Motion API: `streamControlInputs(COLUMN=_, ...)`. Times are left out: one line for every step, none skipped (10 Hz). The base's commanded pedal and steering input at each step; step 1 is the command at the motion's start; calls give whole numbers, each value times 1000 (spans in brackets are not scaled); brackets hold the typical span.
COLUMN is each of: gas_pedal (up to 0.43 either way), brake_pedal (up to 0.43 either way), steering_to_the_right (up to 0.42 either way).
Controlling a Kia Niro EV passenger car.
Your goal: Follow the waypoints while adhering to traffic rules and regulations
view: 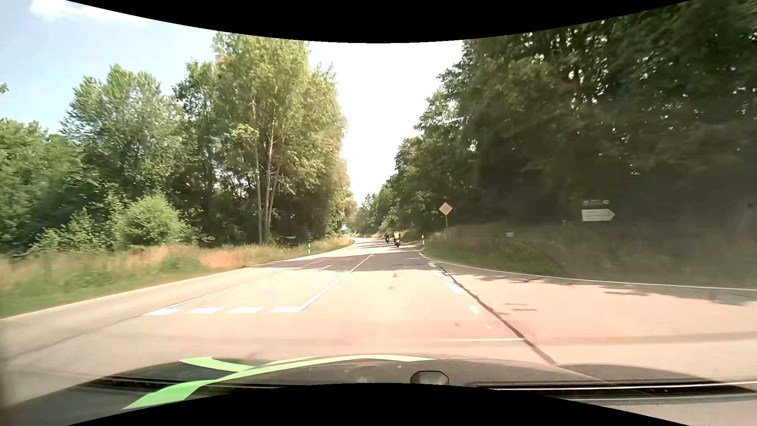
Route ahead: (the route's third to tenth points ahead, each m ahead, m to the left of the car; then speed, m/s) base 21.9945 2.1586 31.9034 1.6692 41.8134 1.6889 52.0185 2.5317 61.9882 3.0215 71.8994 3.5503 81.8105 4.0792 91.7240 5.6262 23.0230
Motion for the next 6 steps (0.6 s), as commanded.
streamControlInputs(gas_pedal=248, brake_pedal=0, steering_to_the_right=0)
streamControlInputs(gas_pedal=248, brake_pedal=0, steering_to_the_right=0)
streamControlInputs(gas_pedal=240, brake_pedal=0, steering_to_the_right=-2)
streamControlInputs(gas_pedal=240, brake_pedal=0, steering_to_the_right=-4)
streamControlInputs(gas_pedal=248, brake_pedal=0, steering_to_the_right=-6)
streamControlInputs(gas_pedal=280, brake_pedal=0, steering_to_the_right=-7)
